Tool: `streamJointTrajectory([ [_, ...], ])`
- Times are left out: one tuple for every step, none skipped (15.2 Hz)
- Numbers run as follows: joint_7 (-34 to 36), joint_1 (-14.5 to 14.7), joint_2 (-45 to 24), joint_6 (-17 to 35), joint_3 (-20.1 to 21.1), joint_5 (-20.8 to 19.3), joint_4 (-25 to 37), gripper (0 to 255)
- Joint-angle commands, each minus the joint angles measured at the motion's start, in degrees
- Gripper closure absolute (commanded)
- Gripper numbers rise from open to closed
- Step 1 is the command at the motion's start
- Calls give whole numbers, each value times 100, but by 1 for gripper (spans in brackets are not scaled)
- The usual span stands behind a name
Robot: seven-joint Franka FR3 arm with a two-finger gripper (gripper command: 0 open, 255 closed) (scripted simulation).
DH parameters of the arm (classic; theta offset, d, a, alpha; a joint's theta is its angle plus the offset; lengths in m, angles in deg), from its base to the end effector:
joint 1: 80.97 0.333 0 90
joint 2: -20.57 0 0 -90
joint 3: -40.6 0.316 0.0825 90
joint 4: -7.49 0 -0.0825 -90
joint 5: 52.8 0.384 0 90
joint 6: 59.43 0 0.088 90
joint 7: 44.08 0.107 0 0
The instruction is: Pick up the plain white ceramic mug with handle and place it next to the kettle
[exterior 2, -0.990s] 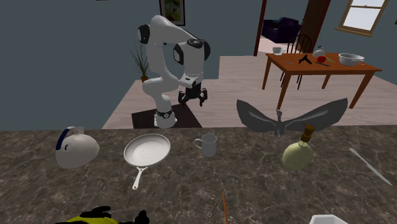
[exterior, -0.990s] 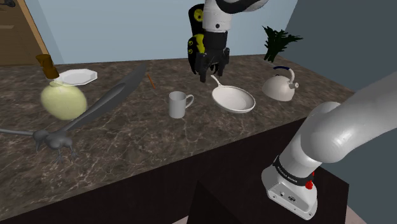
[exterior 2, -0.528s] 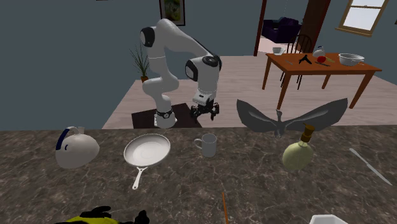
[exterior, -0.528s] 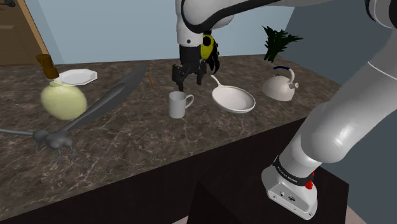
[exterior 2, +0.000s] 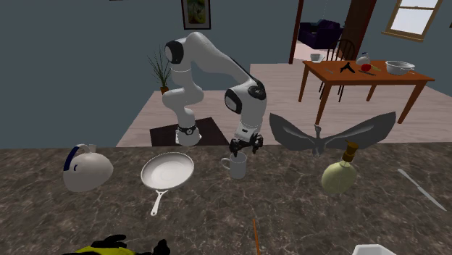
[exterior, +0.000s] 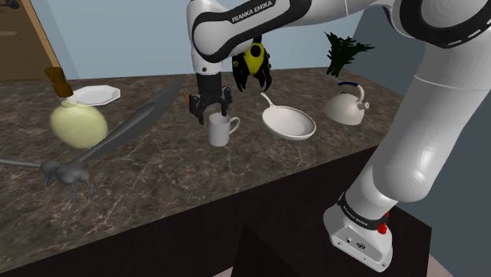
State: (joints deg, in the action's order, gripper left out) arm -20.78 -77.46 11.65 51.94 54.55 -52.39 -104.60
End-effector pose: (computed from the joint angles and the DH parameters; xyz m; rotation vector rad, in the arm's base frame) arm 0.5454 0.1682 0.3876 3.1104 -0.1632 -0.2635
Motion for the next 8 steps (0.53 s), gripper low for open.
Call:
streamJointTrajectory([
  [51,24,-177,109,5,-37,56,0],
  [54,27,-194,184,4,-41,-1,0],
  [58,29,-213,258,3,-46,-57,0],
  [61,31,-233,332,3,-51,-112,0],
  [65,33,-255,406,2,-56,-165,0],
  [69,36,-277,480,1,-62,-217,0],
  [71,37,-289,523,1,-65,-248,0],
  [72,37,-290,523,1,-65,-247,0],
])
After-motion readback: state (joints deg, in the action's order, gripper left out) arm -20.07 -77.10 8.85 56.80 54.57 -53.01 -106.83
